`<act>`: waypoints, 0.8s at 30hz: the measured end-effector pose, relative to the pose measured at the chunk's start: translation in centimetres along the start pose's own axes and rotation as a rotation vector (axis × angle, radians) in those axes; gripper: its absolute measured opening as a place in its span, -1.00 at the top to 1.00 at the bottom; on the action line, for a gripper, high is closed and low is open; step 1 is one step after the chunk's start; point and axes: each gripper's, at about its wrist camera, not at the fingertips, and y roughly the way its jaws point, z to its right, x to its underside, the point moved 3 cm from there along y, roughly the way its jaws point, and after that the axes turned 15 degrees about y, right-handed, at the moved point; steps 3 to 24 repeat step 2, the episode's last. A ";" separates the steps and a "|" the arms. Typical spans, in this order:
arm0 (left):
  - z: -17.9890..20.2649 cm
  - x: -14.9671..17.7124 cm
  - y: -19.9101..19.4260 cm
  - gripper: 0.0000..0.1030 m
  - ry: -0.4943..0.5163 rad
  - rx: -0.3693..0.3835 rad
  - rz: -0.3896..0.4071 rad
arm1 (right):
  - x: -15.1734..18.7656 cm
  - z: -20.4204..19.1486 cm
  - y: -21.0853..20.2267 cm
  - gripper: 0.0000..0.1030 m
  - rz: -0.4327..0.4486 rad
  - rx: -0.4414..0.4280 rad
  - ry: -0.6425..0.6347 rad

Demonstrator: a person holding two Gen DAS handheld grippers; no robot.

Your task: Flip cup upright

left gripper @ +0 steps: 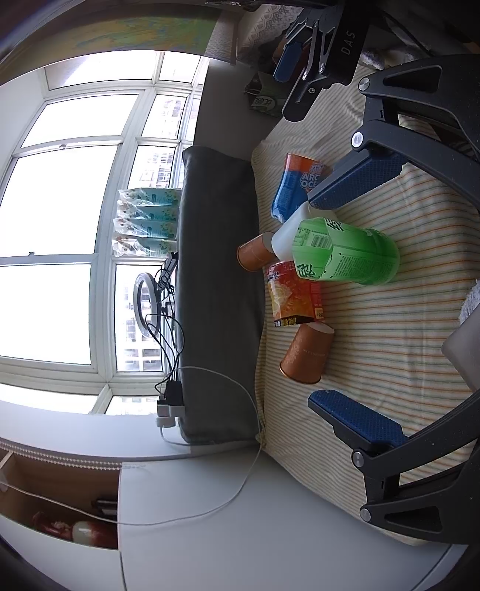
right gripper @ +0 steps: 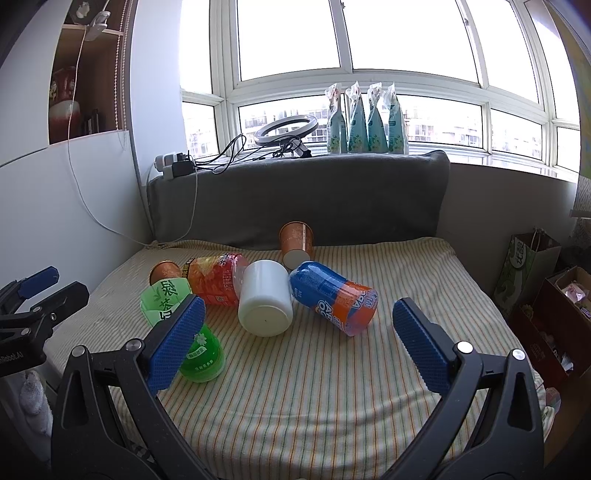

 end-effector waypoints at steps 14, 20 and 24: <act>0.1 0.0 0.0 -0.91 0.002 -0.003 0.004 | 0.0 0.1 0.0 -1.00 0.000 0.000 -0.002; 0.1 0.0 0.0 -0.91 0.002 -0.003 0.004 | 0.0 0.1 0.0 -1.00 0.000 0.000 -0.002; 0.1 0.0 0.0 -0.91 0.002 -0.003 0.004 | 0.0 0.1 0.0 -1.00 0.000 0.000 -0.002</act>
